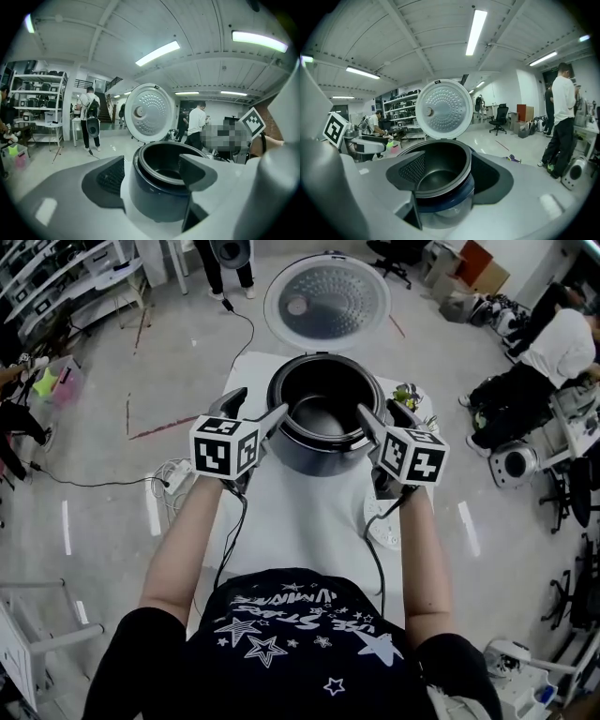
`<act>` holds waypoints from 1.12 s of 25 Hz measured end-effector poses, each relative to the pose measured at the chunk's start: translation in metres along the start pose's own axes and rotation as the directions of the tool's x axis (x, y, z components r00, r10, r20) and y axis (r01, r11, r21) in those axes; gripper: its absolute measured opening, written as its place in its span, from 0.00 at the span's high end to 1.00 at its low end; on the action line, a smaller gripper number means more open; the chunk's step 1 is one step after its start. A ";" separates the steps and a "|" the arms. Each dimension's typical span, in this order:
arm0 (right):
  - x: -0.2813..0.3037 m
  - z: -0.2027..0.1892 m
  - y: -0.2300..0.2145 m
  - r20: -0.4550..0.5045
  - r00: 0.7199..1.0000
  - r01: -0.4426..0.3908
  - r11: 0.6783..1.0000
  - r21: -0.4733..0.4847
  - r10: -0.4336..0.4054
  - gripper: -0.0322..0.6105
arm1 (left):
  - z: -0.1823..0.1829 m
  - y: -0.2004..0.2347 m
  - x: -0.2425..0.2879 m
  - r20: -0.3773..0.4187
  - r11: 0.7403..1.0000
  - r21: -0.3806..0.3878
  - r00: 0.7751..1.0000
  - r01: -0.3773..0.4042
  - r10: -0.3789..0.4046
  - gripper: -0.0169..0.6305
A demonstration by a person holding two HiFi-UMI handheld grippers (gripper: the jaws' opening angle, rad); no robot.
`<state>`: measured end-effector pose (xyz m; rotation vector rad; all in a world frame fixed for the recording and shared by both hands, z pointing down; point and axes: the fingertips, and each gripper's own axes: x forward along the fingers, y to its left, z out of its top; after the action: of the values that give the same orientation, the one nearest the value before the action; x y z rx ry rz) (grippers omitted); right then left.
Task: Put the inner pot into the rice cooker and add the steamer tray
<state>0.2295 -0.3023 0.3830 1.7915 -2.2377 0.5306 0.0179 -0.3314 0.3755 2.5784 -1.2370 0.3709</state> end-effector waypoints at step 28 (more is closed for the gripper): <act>-0.143 -0.099 -0.025 -0.049 0.972 0.234 0.955 0.184 -0.228 0.47 | -0.131 -0.111 -0.058 -0.199 0.970 -0.007 0.951 0.241 -0.238 0.85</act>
<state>0.2813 -0.1387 0.4199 2.0901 -1.9796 0.7341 0.0548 -0.1782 0.4654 2.5916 -0.8454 0.5733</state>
